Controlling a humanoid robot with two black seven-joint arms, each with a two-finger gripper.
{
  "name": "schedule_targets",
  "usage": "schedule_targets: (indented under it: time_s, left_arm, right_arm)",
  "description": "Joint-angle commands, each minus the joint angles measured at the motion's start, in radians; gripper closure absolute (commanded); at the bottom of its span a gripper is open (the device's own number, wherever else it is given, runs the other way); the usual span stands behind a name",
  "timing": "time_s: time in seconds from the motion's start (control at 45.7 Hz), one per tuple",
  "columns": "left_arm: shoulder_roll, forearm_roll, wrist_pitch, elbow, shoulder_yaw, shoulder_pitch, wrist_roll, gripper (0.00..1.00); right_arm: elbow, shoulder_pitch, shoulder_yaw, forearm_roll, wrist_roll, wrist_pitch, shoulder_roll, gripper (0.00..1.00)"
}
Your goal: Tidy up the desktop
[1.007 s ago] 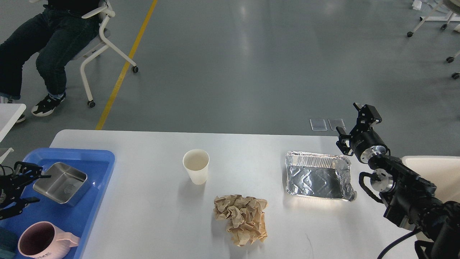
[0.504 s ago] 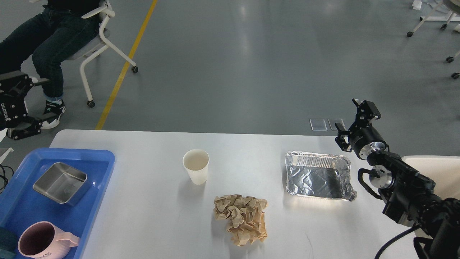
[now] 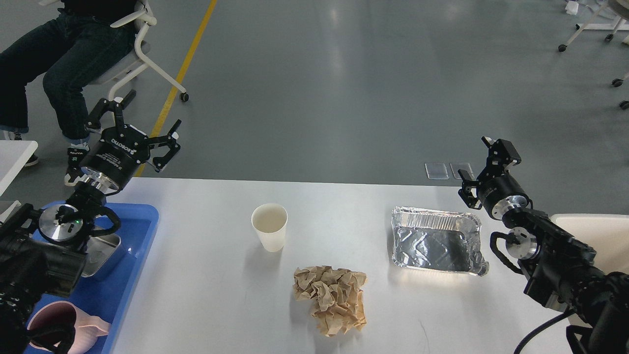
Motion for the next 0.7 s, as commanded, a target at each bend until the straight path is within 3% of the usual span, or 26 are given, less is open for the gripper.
schedule_targets:
  time_s: [0.0,0.131,0.679]
  left_arm:
    - [-0.078,-0.003,0.028,0.0,-0.151,0.042,0.001,0.02]
    - [-0.098,-0.003,0.048,0.003,-0.218,0.071,-0.002,0.02]
    - [-0.158,0.003,0.037,0.009,-0.218,0.126,-0.012,0.02]
  right_arm:
    - [0.004,-0.005,0.0,-0.018,0.0,0.003,0.003,0.0]
    - [0.009,-0.006,0.0,-0.018,0.0,0.011,0.003,0.0]
    - [0.012,0.021,-0.038,-0.107,-0.006,0.001,0.0,0.0]
